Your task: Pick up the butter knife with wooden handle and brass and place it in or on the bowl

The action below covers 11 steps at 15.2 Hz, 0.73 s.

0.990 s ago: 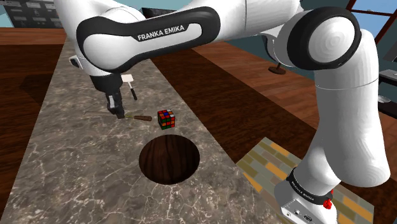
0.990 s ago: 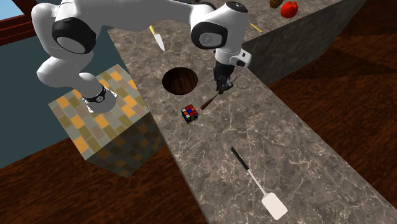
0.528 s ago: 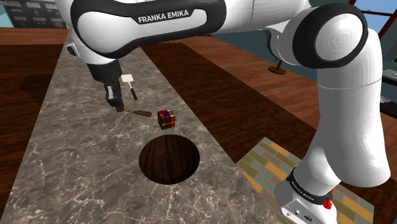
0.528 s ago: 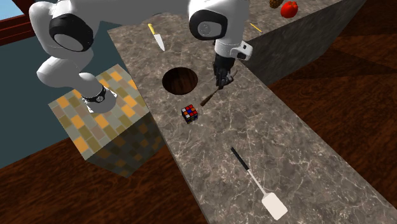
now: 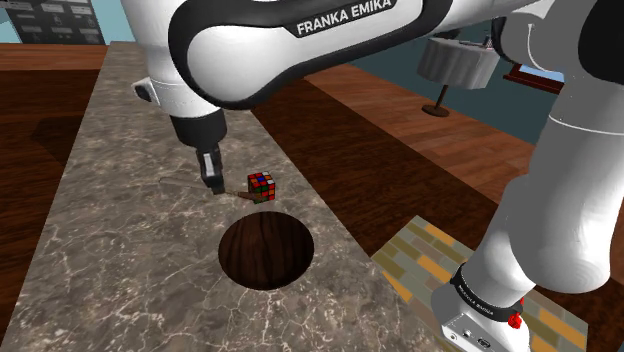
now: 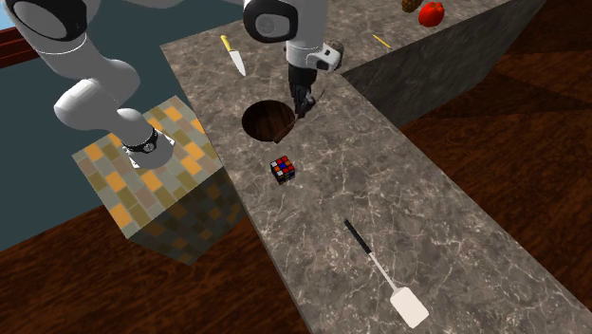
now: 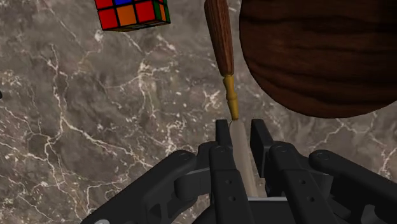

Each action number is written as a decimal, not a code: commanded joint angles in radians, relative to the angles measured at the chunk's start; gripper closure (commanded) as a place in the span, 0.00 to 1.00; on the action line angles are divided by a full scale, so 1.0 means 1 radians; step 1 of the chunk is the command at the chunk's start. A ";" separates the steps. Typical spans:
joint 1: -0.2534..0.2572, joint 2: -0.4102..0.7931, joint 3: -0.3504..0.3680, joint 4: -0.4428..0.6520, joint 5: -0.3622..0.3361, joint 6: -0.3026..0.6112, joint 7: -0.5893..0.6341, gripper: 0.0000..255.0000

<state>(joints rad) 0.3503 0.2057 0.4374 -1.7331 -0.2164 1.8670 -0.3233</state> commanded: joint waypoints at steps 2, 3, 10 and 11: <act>-0.007 -0.123 0.015 -0.145 0.051 0.034 0.004 1.00; -0.006 -0.161 0.019 -0.187 0.068 0.042 0.005 1.00; 0.016 -0.329 0.037 -0.397 0.149 0.100 0.015 1.00; 0.016 -0.325 0.038 -0.406 0.147 0.113 0.018 1.00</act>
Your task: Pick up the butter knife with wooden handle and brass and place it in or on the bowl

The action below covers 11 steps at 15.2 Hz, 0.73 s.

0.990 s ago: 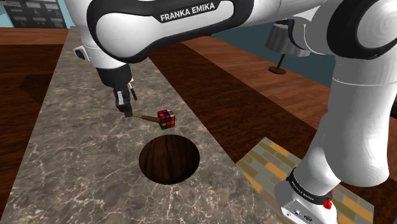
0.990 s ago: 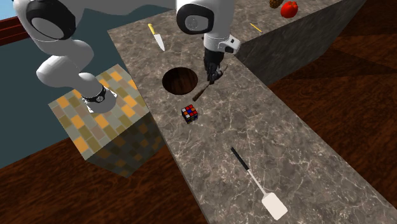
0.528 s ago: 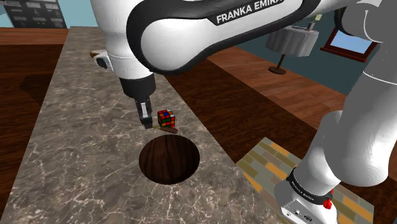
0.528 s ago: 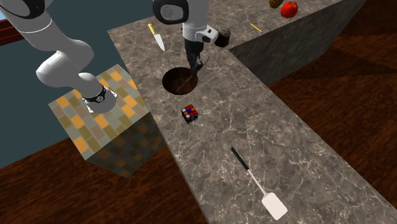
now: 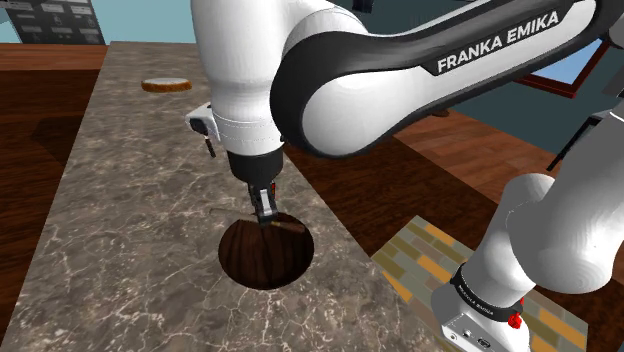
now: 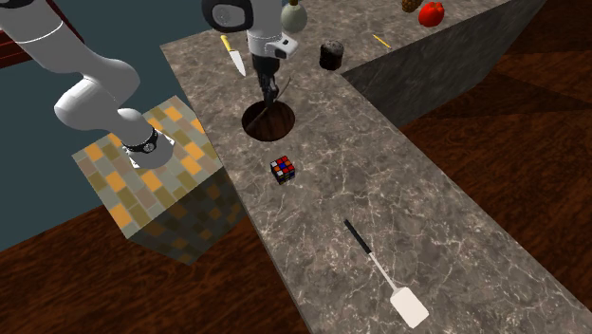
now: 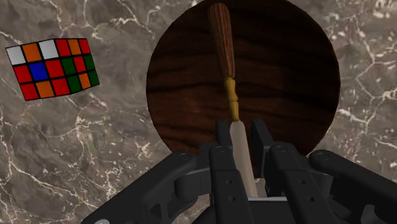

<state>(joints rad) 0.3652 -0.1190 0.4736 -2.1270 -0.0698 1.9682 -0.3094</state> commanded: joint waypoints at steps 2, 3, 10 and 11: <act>0.001 0.009 0.003 -0.030 -0.005 0.038 0.010 1.00; 0.001 0.014 0.004 -0.039 -0.008 0.051 0.014 1.00; 0.000 0.057 0.010 -0.094 -0.034 0.142 0.041 1.00; 0.000 0.064 0.011 -0.101 -0.039 0.155 0.045 1.00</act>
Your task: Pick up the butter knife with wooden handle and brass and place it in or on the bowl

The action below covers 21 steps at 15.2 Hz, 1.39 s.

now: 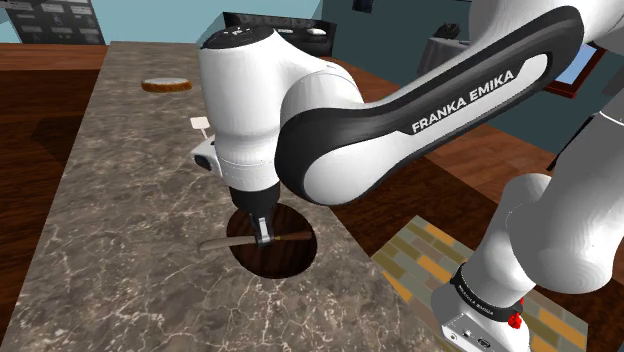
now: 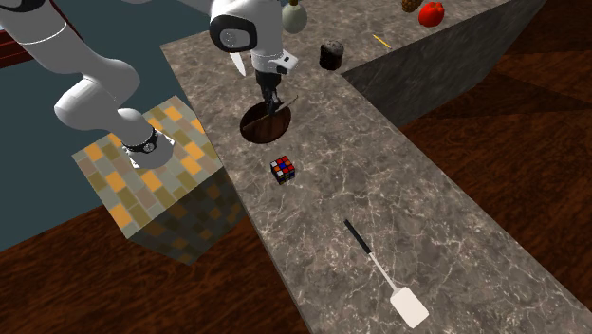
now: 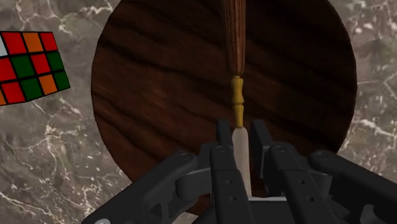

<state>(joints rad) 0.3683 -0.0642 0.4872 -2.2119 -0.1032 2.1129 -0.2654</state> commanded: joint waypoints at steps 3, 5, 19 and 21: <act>-0.003 0.013 -0.002 -0.019 -0.007 0.016 0.003 1.00; -0.003 0.013 -0.002 -0.019 -0.007 0.016 0.003 1.00; 0.002 -0.036 -0.002 0.064 0.025 -0.110 -0.020 0.00; 0.002 -0.037 -0.002 0.064 0.026 -0.110 -0.020 0.00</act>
<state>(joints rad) 0.3701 -0.0998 0.4851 -2.1500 -0.0784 2.0069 -0.2849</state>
